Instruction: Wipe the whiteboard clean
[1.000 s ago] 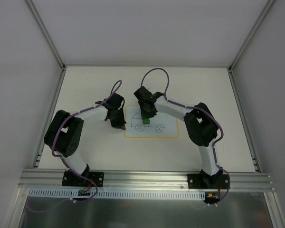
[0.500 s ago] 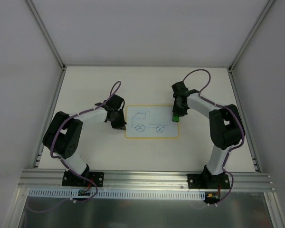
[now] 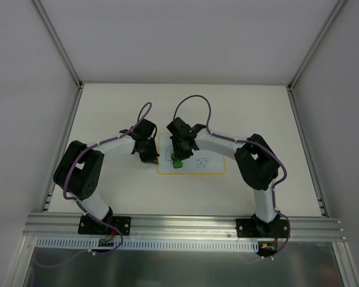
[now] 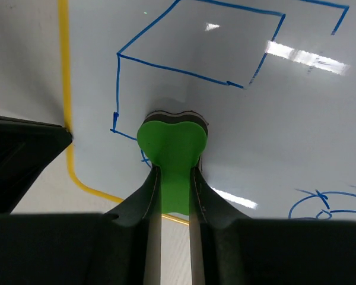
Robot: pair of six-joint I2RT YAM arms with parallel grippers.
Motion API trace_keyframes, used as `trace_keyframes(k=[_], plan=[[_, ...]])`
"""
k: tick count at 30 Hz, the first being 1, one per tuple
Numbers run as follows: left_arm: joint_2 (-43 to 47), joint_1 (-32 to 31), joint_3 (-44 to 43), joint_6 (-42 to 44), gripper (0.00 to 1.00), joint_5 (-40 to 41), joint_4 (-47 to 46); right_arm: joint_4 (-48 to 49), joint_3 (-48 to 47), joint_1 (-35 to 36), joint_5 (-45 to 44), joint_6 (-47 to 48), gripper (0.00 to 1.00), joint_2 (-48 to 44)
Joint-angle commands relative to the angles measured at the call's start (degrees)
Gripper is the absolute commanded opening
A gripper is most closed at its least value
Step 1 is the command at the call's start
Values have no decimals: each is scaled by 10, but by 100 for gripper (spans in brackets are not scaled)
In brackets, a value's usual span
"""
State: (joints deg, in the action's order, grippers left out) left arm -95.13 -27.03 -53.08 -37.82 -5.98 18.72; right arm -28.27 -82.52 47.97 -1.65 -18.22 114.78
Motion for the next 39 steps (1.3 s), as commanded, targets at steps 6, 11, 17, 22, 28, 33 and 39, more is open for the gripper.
trace_keyframes(k=[6, 11, 17, 22, 28, 33, 39], plan=[[17, -4, 23, -23, 0, 22, 22, -44, 168, -111, -41, -55, 0, -94], [23, -2, 25, -25, 0, 24, 20, -60, 243, -193, -109, -39, 0, -191], [25, -3, 20, -25, 0, 22, 19, -68, 220, -177, -88, -23, 0, -163], [23, -2, 20, -30, 0, 18, 18, -68, 149, -92, -54, -41, 0, -82], [27, -2, 22, -37, 0, 11, 15, -66, 43, 16, -14, -80, 0, 3], [36, -2, 29, -40, 0, 14, 14, -62, 74, 6, -48, -95, 0, -24], [49, -2, 32, -43, 0, 18, 13, -52, 219, -94, -114, -108, 0, -149]])
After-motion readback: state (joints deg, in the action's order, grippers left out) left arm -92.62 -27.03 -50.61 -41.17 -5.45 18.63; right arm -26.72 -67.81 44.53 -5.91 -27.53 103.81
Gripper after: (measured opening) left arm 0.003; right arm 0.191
